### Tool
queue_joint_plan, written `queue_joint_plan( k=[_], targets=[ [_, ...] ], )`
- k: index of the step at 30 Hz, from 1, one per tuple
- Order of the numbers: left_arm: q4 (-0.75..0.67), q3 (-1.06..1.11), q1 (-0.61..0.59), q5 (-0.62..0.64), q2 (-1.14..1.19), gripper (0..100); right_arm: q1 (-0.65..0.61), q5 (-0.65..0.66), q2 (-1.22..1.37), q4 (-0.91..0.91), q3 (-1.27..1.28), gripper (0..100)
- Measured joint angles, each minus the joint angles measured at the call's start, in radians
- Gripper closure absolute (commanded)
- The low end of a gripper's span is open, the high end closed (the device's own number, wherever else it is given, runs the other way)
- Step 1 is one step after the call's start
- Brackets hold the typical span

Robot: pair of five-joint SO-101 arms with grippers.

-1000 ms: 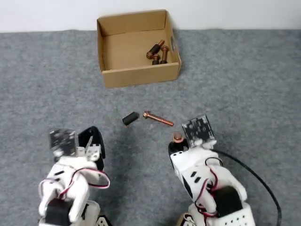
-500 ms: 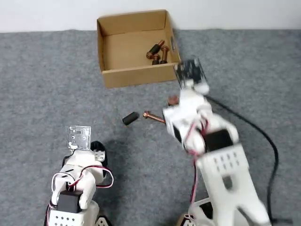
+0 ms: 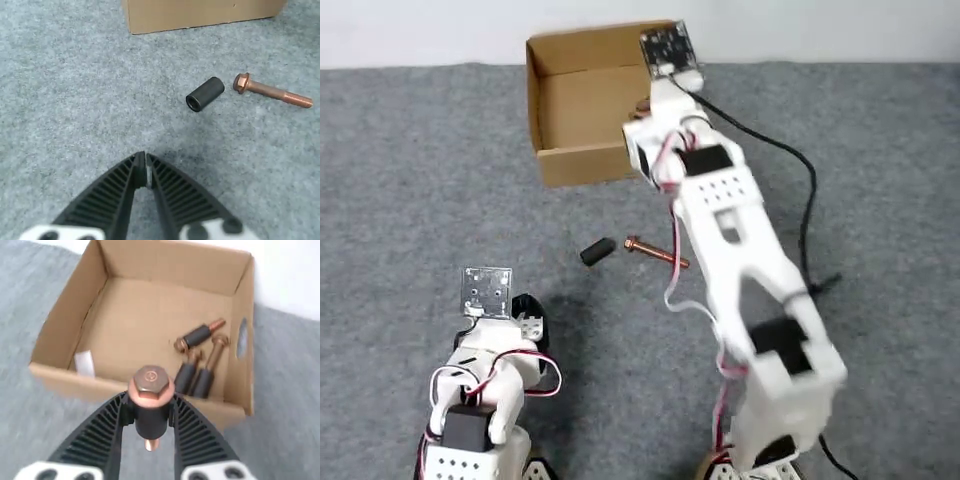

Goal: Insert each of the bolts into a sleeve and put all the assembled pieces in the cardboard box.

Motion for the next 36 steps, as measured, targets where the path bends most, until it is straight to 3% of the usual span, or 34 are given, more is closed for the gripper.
queue_joint_plan(
  k=[6, 11, 19, 24, 26, 36],
  targets=[
    [-0.005, 0.0, -0.055, 0.141, 0.0, 100, 0.002, 0.0, 0.35, -0.002, -0.454, 99.1],
    [-0.008, 0.0, -0.075, 0.164, 0.0, 100, 0.0, 0.049, 0.595, 0.031, -0.769, 99.1],
    [-0.017, 0.0, -0.083, 0.164, 0.0, 100, 0.0, 0.121, 0.861, 0.255, -1.063, 98.3],
    [-0.029, 0.0, -0.083, 0.164, 0.0, 100, -0.006, 0.15, 0.907, 0.353, -1.192, 82.7],
    [-0.032, 0.0, -0.083, 0.164, 0.0, 100, -0.017, 0.15, 0.908, 0.407, -1.235, 81.0],
    [-0.034, 0.0, -0.083, 0.164, 0.0, 100, -0.072, 0.121, 0.862, 0.686, -1.358, 99.1]
  ],
)
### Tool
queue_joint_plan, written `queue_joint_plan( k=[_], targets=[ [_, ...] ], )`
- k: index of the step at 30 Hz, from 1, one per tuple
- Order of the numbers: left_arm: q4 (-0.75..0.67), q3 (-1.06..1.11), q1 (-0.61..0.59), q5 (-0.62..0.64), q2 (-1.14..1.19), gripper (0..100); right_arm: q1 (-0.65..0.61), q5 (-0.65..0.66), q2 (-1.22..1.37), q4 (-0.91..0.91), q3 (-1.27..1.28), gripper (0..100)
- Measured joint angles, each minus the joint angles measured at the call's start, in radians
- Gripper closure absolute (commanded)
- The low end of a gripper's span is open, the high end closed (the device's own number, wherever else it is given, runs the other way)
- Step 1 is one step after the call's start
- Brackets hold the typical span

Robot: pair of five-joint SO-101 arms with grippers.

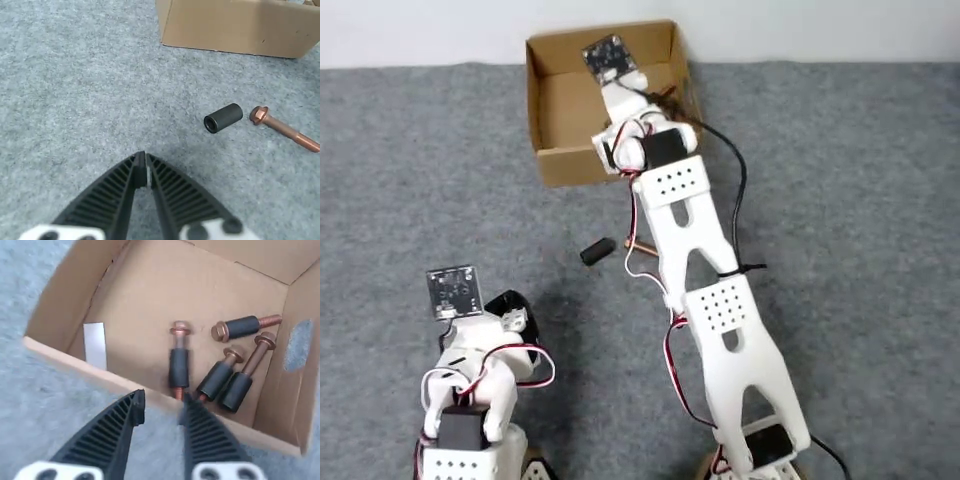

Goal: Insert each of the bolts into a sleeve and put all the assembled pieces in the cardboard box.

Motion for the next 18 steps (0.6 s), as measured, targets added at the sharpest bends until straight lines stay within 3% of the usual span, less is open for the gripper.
queue_joint_plan(
  k=[8, 12, 18],
  targets=[
    [-0.002, 0.0, 0.0, 0.0, 0.0, 100, -0.074, -0.061, -0.092, 0.258, -0.002, 97.7],
    [-0.002, 0.0, 0.0, 0.0, 0.0, 100, -0.123, -0.178, -0.095, 0.364, -0.002, 97.6],
    [-0.002, 0.0, -0.028, 0.0, 0.0, 100, -0.18, -0.35, -0.095, 0.367, -0.002, 96.5]
  ],
)
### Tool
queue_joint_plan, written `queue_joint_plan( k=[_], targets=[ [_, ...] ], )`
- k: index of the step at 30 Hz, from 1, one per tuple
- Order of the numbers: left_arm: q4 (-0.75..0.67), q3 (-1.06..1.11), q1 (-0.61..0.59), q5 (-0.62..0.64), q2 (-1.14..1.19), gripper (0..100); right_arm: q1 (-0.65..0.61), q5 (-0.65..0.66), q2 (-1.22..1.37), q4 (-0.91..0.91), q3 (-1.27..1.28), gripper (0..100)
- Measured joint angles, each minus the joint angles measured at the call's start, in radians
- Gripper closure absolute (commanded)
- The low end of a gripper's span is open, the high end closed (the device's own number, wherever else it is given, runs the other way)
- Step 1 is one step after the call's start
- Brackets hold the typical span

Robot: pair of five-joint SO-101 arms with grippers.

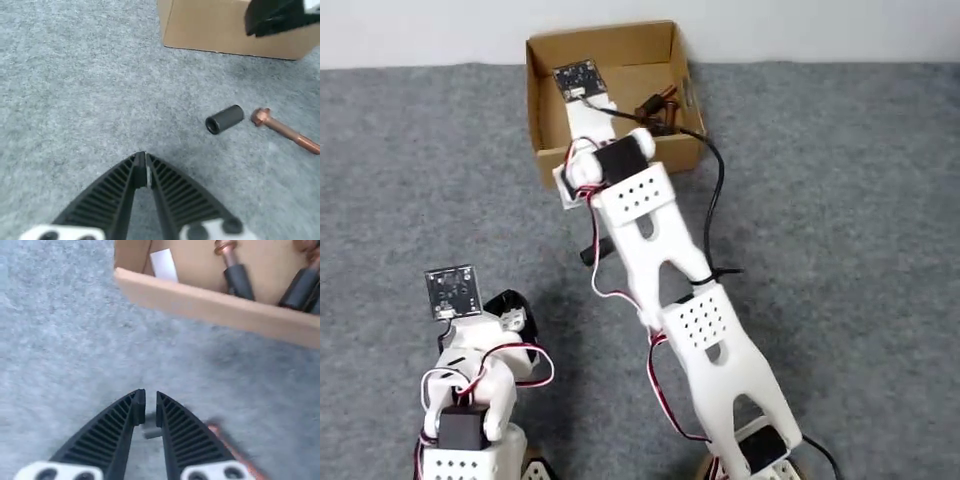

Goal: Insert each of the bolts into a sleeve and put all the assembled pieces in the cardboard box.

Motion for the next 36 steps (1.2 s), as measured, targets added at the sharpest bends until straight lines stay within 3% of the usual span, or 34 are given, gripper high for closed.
queue_joint_plan(
  k=[6, 20, 36],
  targets=[
    [-0.018, 0.0, -0.026, 0.0, 0.0, 100, -0.046, -0.144, -0.008, 0.0, 0.0, 83.7],
    [-0.021, 0.0, -0.026, 0.0, 0.0, 100, -0.074, -0.29, -0.264, 0.0, 0.586, 83.5],
    [-0.021, 0.0, -0.026, 0.0, 0.0, 100, -0.049, -0.301, -0.157, -0.126, 0.6, 83.5]
  ],
)
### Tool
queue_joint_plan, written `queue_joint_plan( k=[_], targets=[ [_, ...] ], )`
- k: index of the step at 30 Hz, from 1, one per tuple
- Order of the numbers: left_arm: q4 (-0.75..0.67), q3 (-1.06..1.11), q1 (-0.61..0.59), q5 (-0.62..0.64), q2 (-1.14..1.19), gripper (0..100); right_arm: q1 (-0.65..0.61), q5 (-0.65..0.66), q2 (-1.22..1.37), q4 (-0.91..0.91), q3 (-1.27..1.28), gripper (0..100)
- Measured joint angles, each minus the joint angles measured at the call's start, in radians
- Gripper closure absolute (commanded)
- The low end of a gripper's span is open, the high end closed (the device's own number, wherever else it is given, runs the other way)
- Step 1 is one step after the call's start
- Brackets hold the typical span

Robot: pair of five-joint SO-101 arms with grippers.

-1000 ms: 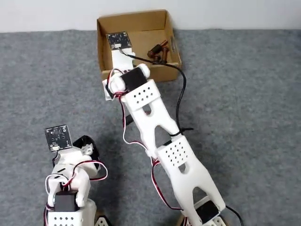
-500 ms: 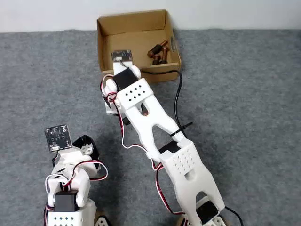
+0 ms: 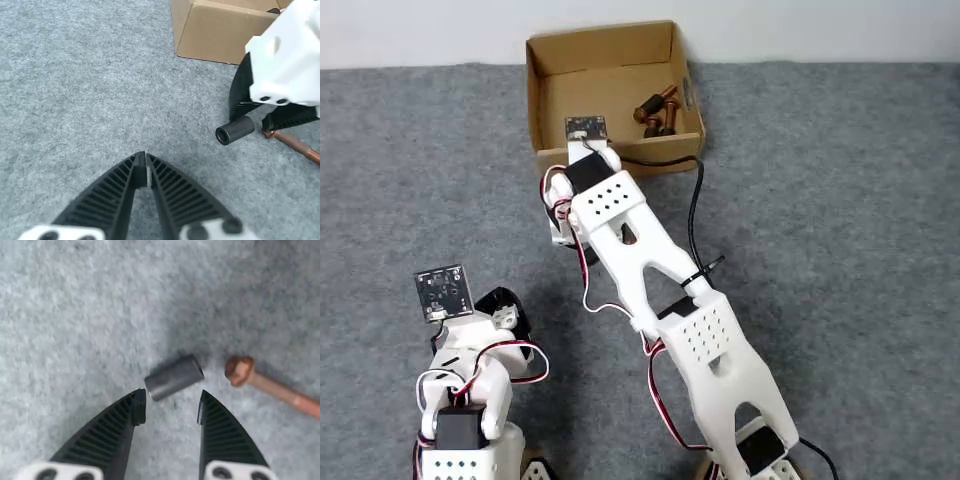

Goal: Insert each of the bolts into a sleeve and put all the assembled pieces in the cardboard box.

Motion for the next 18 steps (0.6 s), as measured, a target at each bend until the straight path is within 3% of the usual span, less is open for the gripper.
queue_joint_plan(
  k=[14, 18],
  targets=[
    [0.0, 0.0, 0.0, 0.0, 0.0, 100, 0.018, 0.0, 0.118, -0.028, -0.002, 84.6],
    [0.0, 0.0, 0.0, 0.0, 0.0, 100, 0.018, 0.0, 0.118, 0.051, -0.003, 98.0]
  ],
)
